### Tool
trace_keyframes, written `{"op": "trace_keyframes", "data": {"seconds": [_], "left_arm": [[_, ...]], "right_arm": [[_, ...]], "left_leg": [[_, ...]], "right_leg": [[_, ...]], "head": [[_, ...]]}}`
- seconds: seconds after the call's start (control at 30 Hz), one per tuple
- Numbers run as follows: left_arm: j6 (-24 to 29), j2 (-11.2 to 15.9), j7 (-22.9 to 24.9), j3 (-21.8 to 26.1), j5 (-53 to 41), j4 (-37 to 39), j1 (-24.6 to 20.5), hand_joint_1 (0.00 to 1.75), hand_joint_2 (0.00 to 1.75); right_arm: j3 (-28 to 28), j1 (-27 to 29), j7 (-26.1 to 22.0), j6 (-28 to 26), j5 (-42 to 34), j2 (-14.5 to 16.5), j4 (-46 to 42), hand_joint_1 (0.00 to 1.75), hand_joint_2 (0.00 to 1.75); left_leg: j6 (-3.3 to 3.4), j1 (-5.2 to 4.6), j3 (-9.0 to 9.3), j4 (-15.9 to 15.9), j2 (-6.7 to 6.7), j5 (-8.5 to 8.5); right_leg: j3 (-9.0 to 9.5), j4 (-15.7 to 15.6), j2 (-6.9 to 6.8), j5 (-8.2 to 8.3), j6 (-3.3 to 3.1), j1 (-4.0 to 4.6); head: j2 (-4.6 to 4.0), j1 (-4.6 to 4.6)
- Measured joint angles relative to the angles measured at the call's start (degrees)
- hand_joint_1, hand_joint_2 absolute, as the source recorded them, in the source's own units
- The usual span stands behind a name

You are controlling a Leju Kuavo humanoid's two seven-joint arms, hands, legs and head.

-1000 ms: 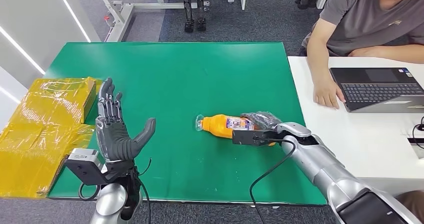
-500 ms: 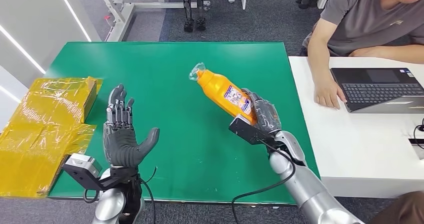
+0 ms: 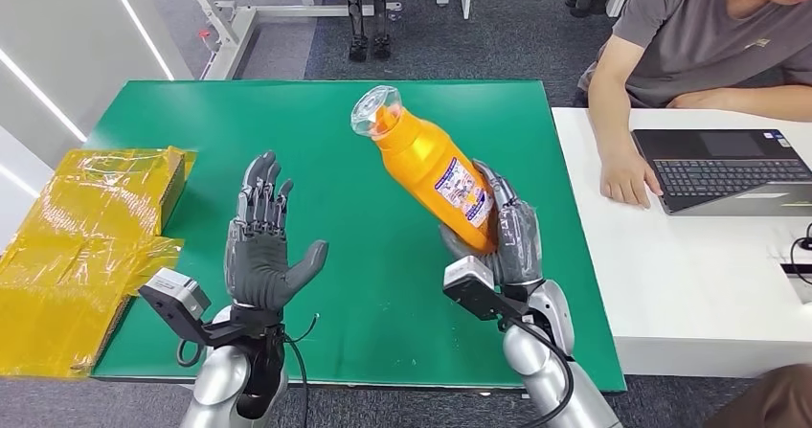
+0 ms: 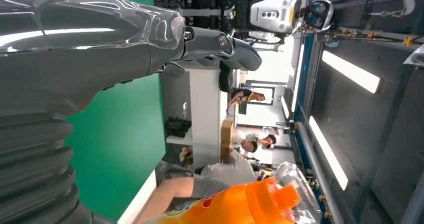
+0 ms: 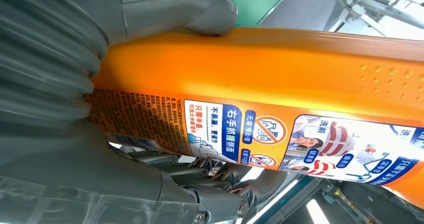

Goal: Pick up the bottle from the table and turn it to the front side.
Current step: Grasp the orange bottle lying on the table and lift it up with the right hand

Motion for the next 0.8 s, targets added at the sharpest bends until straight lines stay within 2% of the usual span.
{"op": "trace_keyframes", "data": {"seconds": [0.17,0.43,0.8], "left_arm": [[-1.28,-0.34,0.03,-0.06,0.37,1.76,-1.56,0.00,1.75],[-1.49,-0.60,0.43,-0.07,1.28,3.18,-3.40,0.00,1.75],[-0.88,-0.61,0.30,-0.07,1.56,4.07,-3.52,0.00,1.75]], "right_arm": [[0.02,0.42,-0.98,3.29,1.53,0.61,-1.13,1.75,1.75],[1.00,-0.61,1.10,12.77,1.70,1.27,-0.61,1.75,1.75],[3.69,-3.65,0.39,17.52,1.73,2.53,3.20,1.75,1.75]], "left_leg": [[0.00,0.00,0.00,0.00,0.00,0.00],[0.00,0.01,-0.01,-0.01,0.00,0.00],[0.00,0.00,-0.02,0.00,0.00,0.00]], "right_leg": [[-0.01,0.00,0.00,0.00,0.00,0.00],[0.00,0.01,0.00,0.00,0.00,0.00],[0.00,0.01,0.00,0.00,0.00,0.00]], "head": [[0.00,0.00],[0.00,0.00],[0.00,0.00]]}}
